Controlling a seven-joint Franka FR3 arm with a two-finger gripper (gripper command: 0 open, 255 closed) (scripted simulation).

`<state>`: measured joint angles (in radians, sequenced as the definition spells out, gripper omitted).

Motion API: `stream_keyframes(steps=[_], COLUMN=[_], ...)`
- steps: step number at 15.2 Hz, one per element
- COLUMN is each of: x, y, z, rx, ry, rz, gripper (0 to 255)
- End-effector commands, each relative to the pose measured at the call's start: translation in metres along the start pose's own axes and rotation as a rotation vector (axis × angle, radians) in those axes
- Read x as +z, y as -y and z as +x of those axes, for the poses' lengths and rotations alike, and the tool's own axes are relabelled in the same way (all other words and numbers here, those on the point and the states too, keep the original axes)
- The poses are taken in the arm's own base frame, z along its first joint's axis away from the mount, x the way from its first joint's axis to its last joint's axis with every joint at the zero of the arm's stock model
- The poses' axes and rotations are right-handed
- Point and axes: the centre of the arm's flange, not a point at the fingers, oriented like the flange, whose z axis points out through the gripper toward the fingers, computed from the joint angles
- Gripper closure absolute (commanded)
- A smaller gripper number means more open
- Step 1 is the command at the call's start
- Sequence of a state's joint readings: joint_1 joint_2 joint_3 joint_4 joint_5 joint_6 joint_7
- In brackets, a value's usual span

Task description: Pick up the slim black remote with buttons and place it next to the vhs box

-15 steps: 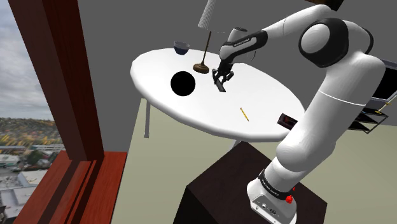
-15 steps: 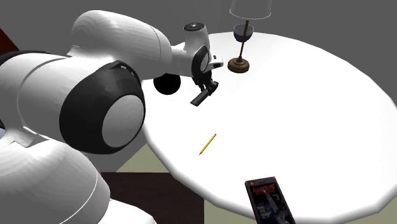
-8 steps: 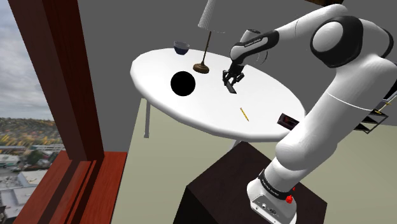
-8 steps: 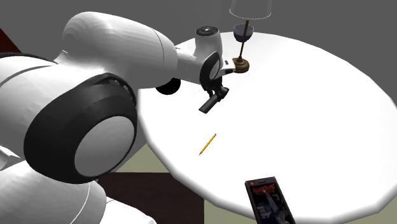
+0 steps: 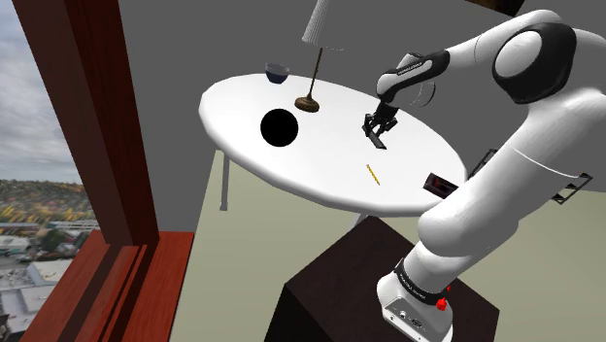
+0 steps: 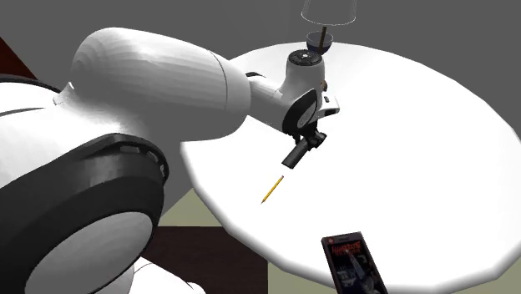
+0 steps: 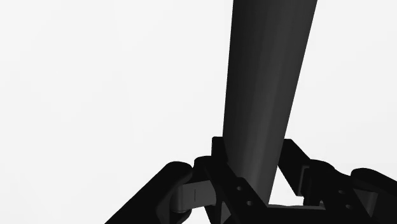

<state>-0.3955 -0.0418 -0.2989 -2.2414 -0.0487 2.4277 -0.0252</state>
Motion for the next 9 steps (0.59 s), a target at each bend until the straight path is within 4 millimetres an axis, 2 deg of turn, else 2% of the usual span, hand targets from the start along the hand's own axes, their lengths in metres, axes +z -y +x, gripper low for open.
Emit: stream_keyframes(steps=[1,9], x=[0.000,-0.003], y=[-0.026,-0.128], z=[-0.009,-0.036], rx=[-0.002,-0.002], ry=[0.000,0.000], rz=[0.001,0.001], gripper=[255,255])
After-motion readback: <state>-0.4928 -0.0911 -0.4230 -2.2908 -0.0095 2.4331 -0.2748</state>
